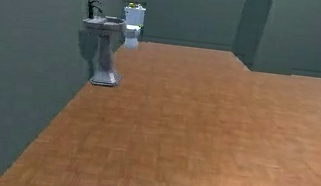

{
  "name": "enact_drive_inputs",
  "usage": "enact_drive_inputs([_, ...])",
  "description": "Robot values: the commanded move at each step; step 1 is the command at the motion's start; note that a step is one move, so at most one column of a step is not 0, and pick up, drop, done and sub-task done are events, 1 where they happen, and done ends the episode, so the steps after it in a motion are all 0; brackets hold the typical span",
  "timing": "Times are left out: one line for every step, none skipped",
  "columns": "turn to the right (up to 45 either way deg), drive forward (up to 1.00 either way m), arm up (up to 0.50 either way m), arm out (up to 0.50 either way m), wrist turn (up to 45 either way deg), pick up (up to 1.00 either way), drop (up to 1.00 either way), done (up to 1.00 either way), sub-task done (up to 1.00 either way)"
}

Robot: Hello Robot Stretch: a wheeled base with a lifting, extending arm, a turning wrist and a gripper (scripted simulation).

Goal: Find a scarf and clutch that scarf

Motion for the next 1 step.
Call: enact_drive_inputs([15.0, 0.00, 0.00, 0.00, 0.0, 0.00, 0.00, 0.00, 0.00])
